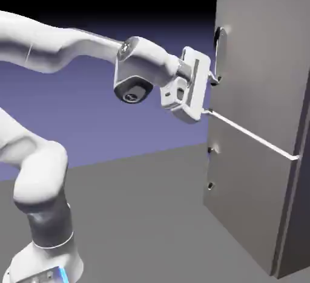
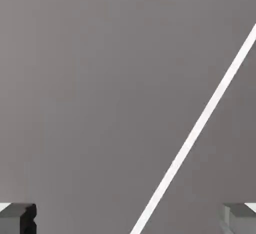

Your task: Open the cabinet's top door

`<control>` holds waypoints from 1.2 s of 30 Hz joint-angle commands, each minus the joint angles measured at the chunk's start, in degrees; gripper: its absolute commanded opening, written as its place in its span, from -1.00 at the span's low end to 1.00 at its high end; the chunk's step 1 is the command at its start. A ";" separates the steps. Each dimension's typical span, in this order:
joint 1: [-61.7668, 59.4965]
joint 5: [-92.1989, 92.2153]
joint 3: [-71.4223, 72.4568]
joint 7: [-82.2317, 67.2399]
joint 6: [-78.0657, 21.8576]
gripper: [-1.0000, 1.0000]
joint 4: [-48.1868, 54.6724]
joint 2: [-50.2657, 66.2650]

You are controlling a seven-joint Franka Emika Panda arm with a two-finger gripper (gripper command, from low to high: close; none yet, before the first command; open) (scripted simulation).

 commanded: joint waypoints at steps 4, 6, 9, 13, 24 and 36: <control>-3.31 9.97 3.39 5.52 -0.42 0.00 1.82 -1.44; -4.96 14.96 5.09 8.28 -0.63 0.00 2.72 -2.16; -7.44 22.43 7.64 12.41 -0.94 0.00 4.09 -3.24; -10.74 32.40 11.03 17.93 -1.36 0.00 5.90 -4.68; -19.83 59.82 20.36 33.10 -2.50 0.00 10.90 -8.64; -29.56 89.18 30.36 49.35 -3.73 0.00 16.25 -12.89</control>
